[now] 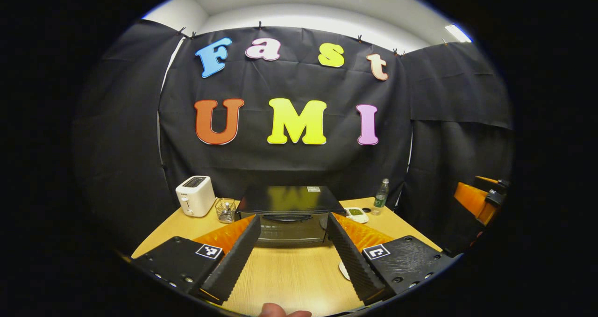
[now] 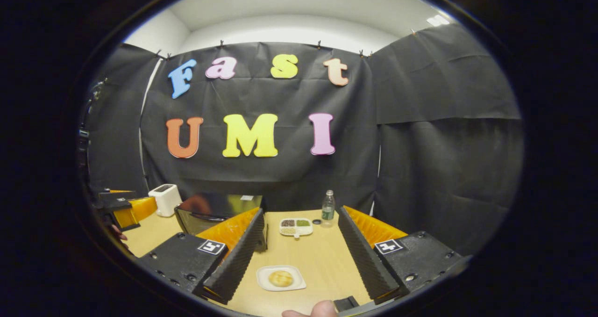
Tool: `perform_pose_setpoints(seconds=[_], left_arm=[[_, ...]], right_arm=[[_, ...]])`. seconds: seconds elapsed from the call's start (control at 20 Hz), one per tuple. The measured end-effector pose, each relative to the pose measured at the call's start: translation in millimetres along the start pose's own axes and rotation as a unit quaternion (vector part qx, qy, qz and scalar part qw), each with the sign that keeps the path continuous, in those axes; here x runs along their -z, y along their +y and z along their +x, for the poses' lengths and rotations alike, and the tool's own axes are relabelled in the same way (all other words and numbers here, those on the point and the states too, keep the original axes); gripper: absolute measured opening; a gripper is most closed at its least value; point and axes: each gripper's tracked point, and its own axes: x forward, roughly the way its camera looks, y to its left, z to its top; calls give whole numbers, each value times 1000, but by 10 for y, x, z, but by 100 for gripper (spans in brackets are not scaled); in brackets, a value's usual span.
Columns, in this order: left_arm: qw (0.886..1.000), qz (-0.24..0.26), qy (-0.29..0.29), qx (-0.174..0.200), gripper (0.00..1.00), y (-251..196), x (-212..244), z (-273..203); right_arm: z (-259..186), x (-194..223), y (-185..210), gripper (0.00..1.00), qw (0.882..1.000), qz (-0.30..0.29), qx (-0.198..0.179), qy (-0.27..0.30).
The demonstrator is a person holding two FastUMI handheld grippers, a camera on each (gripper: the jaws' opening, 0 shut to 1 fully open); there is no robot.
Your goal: Open the electric oven with the left hand, put the food in, and close the electric oven.
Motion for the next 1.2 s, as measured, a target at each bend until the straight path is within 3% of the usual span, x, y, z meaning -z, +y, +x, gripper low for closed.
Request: perform_pose_setpoints(seconds=[0.25,0.7,0.95,1.2], left_arm=[[1000,-3,3,-1,94,70,43,756],[999,5,53,-5,94,71,607,1890],[997,16,72,-19,94,150,895,2177],[996,21,87,-24,96,195,1090,2175]], right_arm=[[277,127,-190,100,1000,-3,11,24],[689,339,-531,100,997,-21,30,67],[828,442,-623,100,995,-27,36,88],[880,499,-594,100,994,-23,36,97]])
